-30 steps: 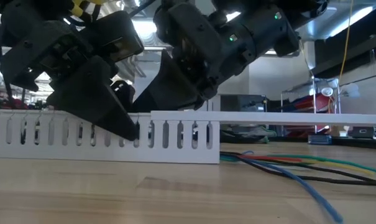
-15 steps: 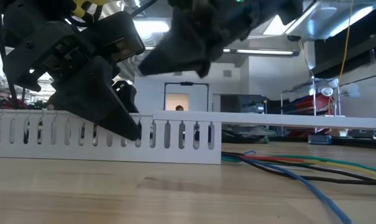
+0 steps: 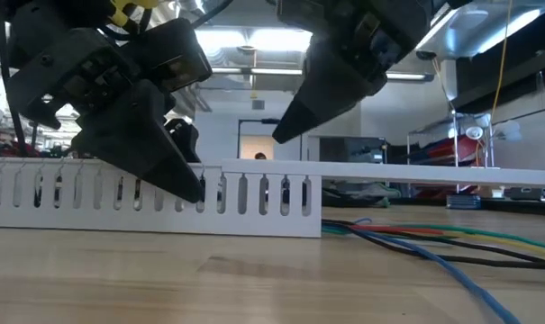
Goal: Ziptie cables
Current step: Close the cable duct
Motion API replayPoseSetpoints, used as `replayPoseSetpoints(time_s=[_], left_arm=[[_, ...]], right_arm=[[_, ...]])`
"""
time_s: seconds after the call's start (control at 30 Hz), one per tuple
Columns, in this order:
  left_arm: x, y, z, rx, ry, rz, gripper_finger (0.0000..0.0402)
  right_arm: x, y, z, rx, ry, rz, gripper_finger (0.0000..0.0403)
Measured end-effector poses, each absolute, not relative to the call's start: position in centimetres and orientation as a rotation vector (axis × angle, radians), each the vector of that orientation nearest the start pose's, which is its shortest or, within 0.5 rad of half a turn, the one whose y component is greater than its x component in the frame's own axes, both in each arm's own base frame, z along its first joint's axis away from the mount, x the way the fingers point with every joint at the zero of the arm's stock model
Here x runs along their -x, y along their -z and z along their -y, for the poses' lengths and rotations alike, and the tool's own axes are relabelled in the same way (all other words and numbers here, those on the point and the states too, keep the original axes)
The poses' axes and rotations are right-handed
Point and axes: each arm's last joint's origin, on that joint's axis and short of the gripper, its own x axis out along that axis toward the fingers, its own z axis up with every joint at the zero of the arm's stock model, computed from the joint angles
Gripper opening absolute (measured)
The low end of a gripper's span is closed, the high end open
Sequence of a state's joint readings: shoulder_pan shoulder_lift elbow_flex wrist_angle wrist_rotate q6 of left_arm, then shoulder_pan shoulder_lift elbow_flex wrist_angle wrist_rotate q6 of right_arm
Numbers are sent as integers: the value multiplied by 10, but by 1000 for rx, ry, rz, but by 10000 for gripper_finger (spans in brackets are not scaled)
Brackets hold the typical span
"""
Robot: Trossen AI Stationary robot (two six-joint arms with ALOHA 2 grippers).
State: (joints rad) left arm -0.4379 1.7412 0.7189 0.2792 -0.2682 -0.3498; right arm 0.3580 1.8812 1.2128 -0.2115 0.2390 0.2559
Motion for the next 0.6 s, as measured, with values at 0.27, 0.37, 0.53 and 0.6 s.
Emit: replayPoseSetpoints(time_s=[0.27, 0.37, 0.53, 0.6], left_arm=[[-289, -119, 121, 97, 47, -736, 269], [-290, -120, 121, 82, 49, -715, 271], [-294, -125, 122, 71, 64, -656, 260], [-294, -125, 122, 65, 64, -657, 253]], right_arm=[[-362, -159, -129, -25, 6, -833, 5], [-362, -158, -130, -56, -20, -824, 5], [-363, -159, -134, -67, -42, -794, 5], [-363, -159, -134, -69, -45, -795, 5]])
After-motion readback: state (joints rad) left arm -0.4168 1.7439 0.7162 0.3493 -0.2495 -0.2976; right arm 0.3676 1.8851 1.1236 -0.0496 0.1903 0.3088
